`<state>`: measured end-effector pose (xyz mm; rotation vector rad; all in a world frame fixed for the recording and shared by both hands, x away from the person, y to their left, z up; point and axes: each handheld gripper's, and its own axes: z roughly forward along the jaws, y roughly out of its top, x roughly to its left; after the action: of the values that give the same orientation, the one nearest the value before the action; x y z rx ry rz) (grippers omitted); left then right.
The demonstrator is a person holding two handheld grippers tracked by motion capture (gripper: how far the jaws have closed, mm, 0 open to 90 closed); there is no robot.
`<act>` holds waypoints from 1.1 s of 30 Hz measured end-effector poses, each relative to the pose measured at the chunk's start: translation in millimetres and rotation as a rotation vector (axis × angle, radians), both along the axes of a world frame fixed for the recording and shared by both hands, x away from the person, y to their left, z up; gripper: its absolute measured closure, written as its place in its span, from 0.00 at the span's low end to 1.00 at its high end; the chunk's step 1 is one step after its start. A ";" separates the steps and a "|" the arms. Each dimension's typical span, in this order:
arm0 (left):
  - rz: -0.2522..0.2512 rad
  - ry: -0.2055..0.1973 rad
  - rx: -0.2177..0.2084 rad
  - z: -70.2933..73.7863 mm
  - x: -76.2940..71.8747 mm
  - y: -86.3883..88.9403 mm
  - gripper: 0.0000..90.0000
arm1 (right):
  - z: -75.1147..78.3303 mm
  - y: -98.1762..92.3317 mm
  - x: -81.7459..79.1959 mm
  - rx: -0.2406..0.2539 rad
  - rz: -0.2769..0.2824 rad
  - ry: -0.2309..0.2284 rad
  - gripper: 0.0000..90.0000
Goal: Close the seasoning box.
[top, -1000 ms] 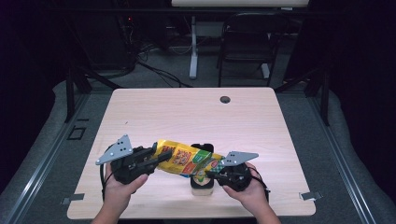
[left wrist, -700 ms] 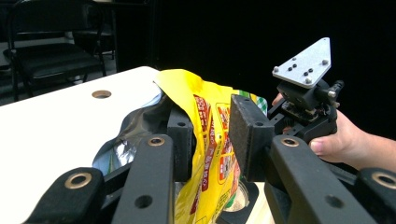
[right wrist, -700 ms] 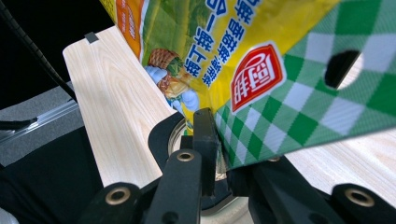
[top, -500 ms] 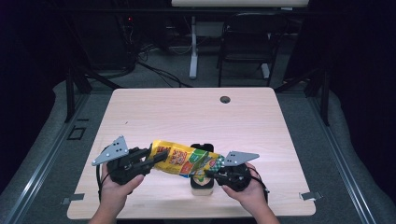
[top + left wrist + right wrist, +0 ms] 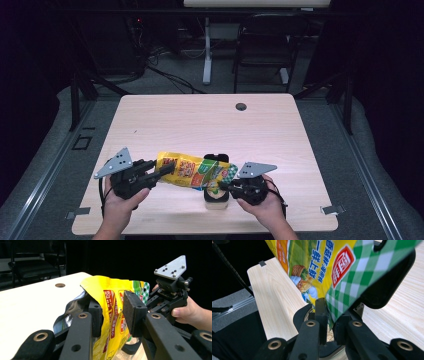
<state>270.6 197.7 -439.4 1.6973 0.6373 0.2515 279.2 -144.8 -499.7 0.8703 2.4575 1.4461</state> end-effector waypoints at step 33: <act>0.028 0.059 0.047 -26.1 2.0 26.1 0.75 | 3.4 5.8 -0.5 -0.015 0.013 -0.016 0.97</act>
<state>272.6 223.8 -465.5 1.7468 0.7040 0.2390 278.7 -139.0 -496.3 0.8378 2.4634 1.4311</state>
